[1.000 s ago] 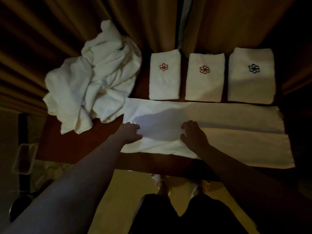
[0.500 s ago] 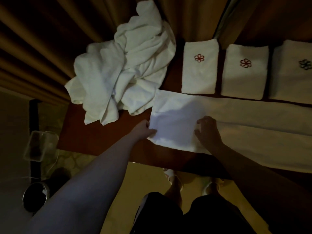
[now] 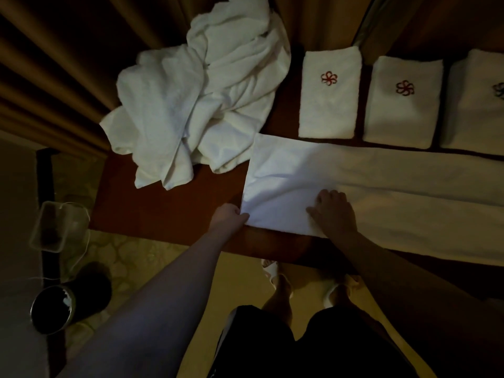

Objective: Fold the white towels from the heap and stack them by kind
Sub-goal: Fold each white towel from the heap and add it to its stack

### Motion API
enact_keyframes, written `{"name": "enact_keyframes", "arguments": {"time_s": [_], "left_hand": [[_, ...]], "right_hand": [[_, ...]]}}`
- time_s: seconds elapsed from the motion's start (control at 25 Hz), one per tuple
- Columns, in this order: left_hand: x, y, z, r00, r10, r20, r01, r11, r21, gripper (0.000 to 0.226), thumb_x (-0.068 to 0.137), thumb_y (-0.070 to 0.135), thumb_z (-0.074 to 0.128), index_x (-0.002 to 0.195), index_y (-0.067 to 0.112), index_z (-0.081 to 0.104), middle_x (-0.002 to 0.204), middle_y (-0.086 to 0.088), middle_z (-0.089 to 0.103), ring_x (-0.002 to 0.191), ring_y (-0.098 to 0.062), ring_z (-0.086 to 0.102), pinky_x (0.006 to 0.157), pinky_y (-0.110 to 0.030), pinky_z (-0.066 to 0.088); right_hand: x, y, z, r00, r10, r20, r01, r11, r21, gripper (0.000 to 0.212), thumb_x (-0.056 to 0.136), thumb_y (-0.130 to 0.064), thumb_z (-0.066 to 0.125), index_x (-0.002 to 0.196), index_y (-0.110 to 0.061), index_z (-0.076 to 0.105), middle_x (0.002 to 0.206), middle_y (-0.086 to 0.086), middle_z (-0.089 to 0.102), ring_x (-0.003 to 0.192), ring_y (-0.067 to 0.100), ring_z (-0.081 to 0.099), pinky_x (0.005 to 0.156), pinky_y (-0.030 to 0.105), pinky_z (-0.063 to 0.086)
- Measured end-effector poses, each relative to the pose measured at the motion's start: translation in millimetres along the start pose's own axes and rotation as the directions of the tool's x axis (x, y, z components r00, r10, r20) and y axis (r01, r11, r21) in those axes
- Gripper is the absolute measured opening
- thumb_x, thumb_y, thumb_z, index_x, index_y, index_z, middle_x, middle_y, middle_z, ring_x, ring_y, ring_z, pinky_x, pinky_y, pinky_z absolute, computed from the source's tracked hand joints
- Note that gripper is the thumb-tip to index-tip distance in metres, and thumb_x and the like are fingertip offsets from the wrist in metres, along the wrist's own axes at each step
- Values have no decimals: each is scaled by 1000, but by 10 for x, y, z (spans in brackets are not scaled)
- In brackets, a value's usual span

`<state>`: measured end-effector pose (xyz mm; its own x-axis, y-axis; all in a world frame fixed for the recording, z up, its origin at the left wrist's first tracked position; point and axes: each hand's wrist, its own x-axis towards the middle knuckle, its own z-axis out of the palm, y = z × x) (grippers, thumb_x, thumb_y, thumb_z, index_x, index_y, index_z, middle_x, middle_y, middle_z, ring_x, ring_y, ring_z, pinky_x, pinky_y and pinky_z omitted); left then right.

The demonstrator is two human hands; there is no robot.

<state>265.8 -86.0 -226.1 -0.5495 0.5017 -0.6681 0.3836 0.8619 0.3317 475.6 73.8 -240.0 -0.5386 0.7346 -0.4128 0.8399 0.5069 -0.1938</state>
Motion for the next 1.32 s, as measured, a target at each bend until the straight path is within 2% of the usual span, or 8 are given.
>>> {"name": "enact_keyframes", "arguments": {"time_s": [0.12,0.28,0.48,0.72,0.88,1.04,1.2,1.32], "left_hand": [[11,-38,55,997,-76,18,75,996,55,28,82,27,62,62,11,52,64,-4,50,60,-22,52,50,-27,33],[-6,55,129,995,-98,-23,99,990,101,31,74,34,67,96,13,61,93,-6,61,85,-27,61,60,-30,44],[105,377,80,976,-102,-191,33,942,-334,19,89,29,61,87,9,60,84,-5,59,80,-23,58,60,-26,37],[204,305,90,972,-164,-170,144,982,-121,21,87,20,62,106,10,61,106,-10,65,97,-28,62,72,-32,48],[254,490,-17,937,46,-347,1,991,135,42,74,12,68,112,11,49,115,-10,54,108,-30,51,84,-38,43],[387,887,-145,857,407,-316,-262,872,414,32,75,14,61,105,3,58,104,-16,54,100,-35,49,79,-40,38],[716,1156,-139,786,590,-187,-472,767,436,43,69,0,62,112,1,60,112,-22,57,110,-41,51,84,-45,40],[853,1288,-136,852,523,-32,-425,726,540,64,79,24,69,136,9,44,137,-15,46,134,-34,35,105,-44,30]], "right_hand": [[14,13,-6,999,35,38,-37,999,37,47,88,-49,58,108,-7,51,112,15,55,109,33,48,80,39,44],[-39,14,25,998,48,43,-51,996,73,47,86,-54,57,100,-9,57,107,14,60,106,32,53,77,37,45],[-11,8,23,998,59,35,-62,993,104,45,87,-53,56,94,-9,61,97,13,65,97,31,59,73,34,46],[4,-38,0,996,79,27,-81,995,59,47,88,-55,54,95,-10,62,92,10,65,92,28,62,69,32,45],[94,-24,-157,995,96,-31,-89,980,180,36,91,-46,55,87,-11,61,83,10,64,83,28,62,65,29,42],[520,126,-410,974,82,-211,-45,984,174,22,88,-27,60,98,-8,59,102,15,59,103,33,53,80,38,45],[932,415,-549,995,-25,-92,32,996,78,64,77,-30,75,128,-5,47,135,18,42,132,33,33,96,45,42],[1043,558,-569,995,-96,-19,96,995,29,80,68,-36,82,131,-6,44,138,19,38,134,35,30,97,47,42]]}}
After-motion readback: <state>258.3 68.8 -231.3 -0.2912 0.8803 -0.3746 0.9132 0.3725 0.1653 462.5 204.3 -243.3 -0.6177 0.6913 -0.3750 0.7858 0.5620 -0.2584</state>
